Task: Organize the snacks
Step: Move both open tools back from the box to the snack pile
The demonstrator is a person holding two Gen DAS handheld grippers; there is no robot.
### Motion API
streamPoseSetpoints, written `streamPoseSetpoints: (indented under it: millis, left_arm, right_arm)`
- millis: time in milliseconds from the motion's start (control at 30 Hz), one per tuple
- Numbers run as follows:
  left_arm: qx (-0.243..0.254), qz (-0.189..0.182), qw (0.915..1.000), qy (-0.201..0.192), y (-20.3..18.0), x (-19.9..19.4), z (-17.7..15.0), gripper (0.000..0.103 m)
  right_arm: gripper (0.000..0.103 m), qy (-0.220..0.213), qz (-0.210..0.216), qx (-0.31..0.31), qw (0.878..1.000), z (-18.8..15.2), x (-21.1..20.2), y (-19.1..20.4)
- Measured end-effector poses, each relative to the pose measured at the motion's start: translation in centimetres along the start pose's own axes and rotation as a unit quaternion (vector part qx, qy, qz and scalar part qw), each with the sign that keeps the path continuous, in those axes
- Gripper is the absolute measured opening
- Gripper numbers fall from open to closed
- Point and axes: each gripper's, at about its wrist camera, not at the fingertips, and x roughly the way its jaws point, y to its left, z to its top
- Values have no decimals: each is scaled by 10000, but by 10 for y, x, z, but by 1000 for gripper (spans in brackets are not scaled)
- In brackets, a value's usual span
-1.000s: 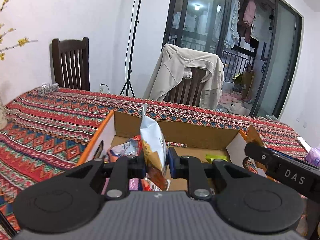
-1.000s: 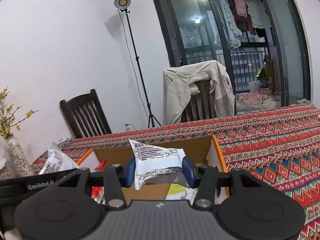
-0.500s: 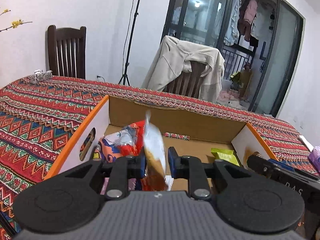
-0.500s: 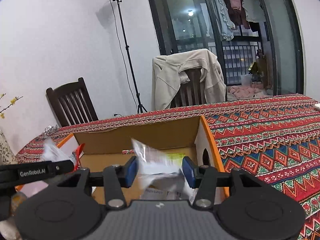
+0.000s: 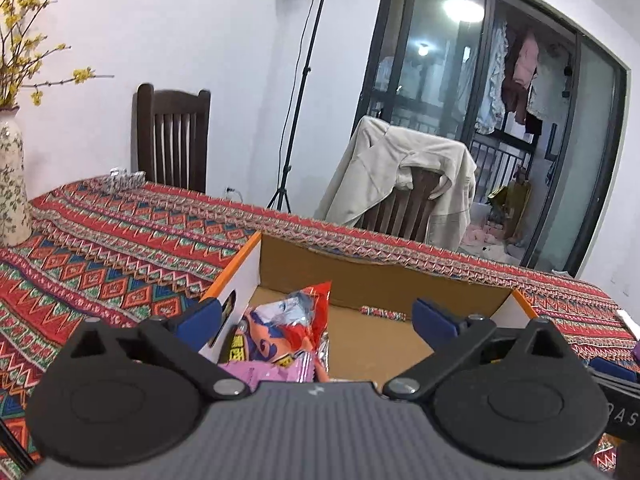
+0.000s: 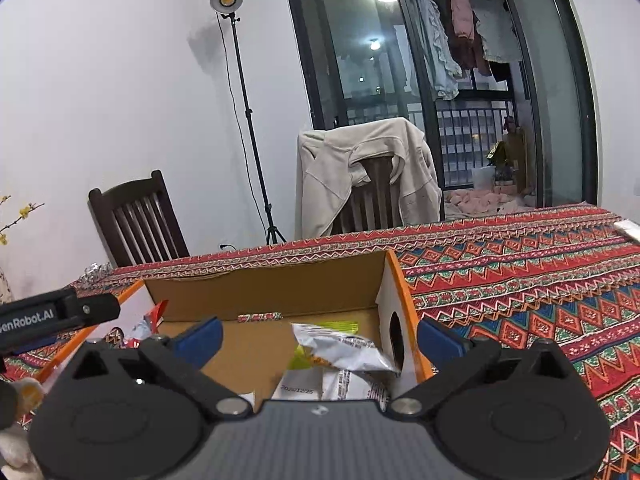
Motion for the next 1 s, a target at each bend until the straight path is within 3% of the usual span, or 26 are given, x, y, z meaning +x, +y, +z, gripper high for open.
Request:
streamPoseSetpoints:
  millis: [200, 533, 1000]
  left_arm:
    - [-57, 6, 9998, 212, 4, -10, 5, 103]
    - [-276, -18, 9994, 227, 11, -25, 12, 103]
    - [-146, -82, 9995, 275, 5, -40, 17, 103]
  right_arm:
    - [103, -116, -16, -107, 9999, 4, -13, 5]
    - [103, -73, -137, -120, 9998, 7, -23, 8]
    - [103, -35, 2, -268, 9996, 16, -45, 14]
